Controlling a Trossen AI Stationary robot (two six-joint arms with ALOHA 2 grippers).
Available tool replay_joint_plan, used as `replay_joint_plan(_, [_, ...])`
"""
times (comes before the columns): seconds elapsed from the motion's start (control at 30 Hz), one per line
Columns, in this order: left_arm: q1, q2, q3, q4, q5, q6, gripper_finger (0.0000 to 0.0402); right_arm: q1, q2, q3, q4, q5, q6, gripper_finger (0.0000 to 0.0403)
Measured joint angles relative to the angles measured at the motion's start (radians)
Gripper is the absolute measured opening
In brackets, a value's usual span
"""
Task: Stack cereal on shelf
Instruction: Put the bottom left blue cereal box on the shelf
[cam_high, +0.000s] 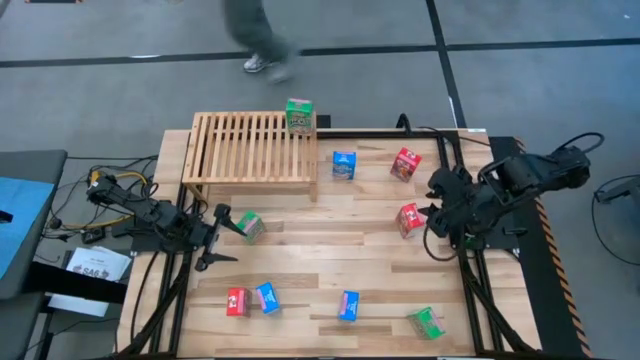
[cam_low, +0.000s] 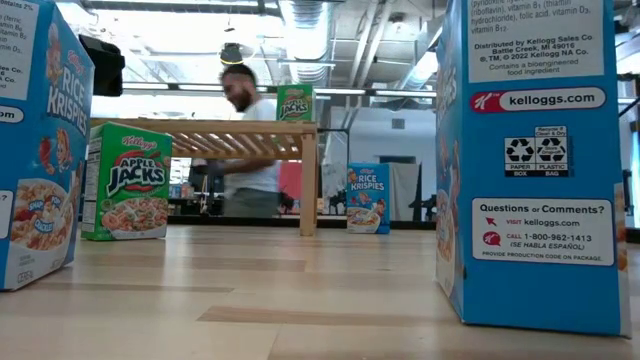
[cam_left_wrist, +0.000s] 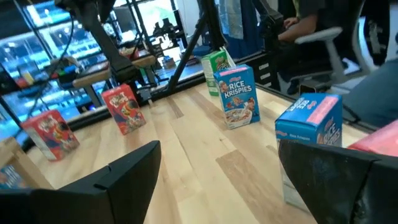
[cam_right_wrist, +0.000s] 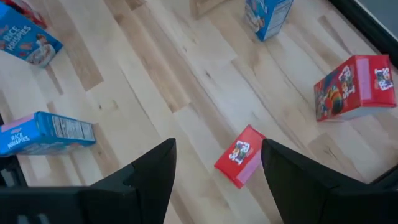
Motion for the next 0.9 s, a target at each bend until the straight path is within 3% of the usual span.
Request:
replay_joint_plan(0.23, [0.0,0.0,0.0,0.053,0.014,-0.12,0.0318,0.073,0.0,-0.001,0.005,0.097,0.037,0.0261])
replay_joint_plan(0.47, [0.0,0.0,0.0,0.144,0.032,-0.319,0.0318,0.085,0.0,-0.001,0.012,0.113,0.039,0.0261])
replay_joint_plan(0.77, [0.0,0.0,0.0,0.054,-0.067,-0.124,0.0318,0.085,0.0,-0.001,0.012,0.113,0.072,0.0261])
replay_joint_plan(0.9, [0.0,0.0,0.0,0.016,-0.067,-0.165,0.0318,0.085,0.0,-0.001,0.012,0.113,0.073,0.0261])
